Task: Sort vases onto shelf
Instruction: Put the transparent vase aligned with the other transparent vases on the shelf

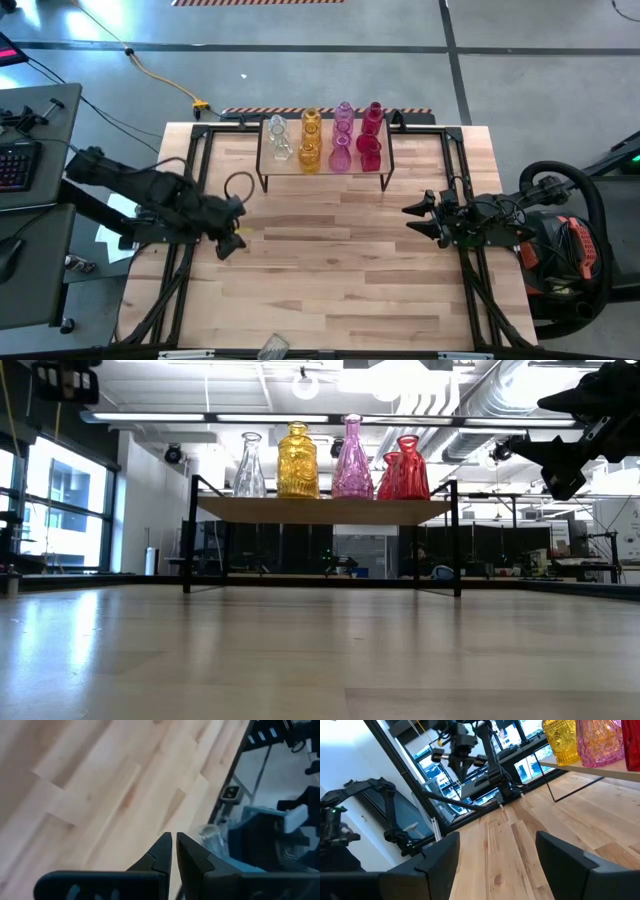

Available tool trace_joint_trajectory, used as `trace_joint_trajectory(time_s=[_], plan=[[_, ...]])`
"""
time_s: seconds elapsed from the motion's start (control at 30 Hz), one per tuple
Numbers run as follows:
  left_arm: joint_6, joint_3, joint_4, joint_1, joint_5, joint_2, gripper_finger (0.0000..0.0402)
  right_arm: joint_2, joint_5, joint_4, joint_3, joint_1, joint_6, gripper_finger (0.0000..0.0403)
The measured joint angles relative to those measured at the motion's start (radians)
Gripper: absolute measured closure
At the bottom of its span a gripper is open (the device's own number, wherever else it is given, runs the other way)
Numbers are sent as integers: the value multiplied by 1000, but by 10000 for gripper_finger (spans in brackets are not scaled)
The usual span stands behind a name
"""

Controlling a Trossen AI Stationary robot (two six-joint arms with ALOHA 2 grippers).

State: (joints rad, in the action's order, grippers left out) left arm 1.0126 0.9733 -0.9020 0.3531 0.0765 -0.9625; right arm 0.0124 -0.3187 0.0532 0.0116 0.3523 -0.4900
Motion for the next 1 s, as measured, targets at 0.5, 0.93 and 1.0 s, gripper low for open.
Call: trace_joint_trajectory(time_s=[0.5, 0.93, 1.0], plan=[[275, 0, 230, 299, -56, -205, 383, 0, 0, 0, 0, 0, 0, 158], [517, 0, 488, 422, -115, -380, 350, 0, 0, 0, 0, 0, 0, 158], [528, 1, 514, 431, -116, -403, 326, 0, 0, 0, 0, 0, 0, 158]])
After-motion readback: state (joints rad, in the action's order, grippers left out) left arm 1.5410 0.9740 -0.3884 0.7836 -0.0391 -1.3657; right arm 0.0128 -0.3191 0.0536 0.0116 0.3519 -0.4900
